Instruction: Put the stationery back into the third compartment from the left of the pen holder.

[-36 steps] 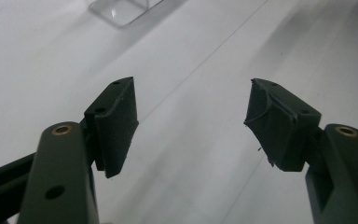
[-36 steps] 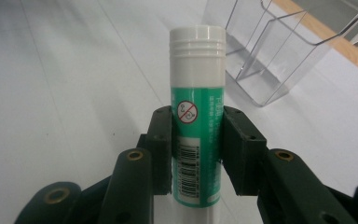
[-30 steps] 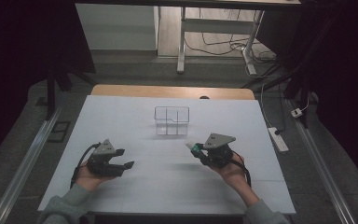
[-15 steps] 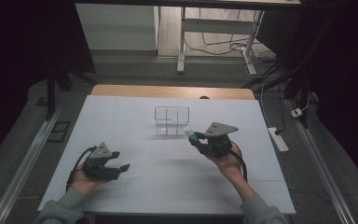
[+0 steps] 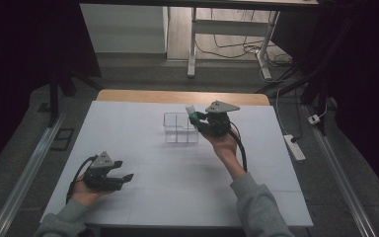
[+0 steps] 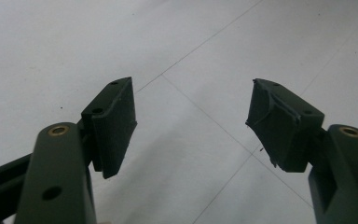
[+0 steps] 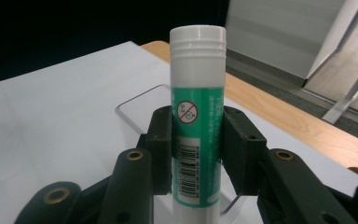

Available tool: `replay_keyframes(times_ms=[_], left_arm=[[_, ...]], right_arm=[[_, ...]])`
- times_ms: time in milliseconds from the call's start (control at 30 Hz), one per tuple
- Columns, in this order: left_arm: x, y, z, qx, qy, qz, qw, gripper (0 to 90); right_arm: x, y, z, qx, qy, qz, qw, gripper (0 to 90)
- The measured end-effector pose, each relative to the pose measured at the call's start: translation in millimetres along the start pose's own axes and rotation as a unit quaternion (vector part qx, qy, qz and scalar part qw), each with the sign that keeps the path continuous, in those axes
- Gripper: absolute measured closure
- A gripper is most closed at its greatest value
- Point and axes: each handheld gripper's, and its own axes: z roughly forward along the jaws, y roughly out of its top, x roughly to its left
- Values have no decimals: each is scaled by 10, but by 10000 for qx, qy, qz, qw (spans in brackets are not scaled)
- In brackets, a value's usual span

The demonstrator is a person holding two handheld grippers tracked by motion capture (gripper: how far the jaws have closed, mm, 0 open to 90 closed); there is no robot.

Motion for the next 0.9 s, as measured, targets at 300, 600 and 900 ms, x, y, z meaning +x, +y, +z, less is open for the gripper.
replay_keyframes(times_ms=[300, 600, 900], left_arm=[[-2, 6, 30, 52, -14, 17, 10000, 314], [2, 4, 32, 64, -2, 4, 10000, 313], [2, 3, 34, 70, 8, 5, 10000, 313]], right_arm=[[-135, 7, 224, -80, 7, 217, 9997, 651], [-179, -88, 388, -122, 41, 426, 9990, 651], [-216, -164, 374, 69, 0, 724, 9974, 345]])
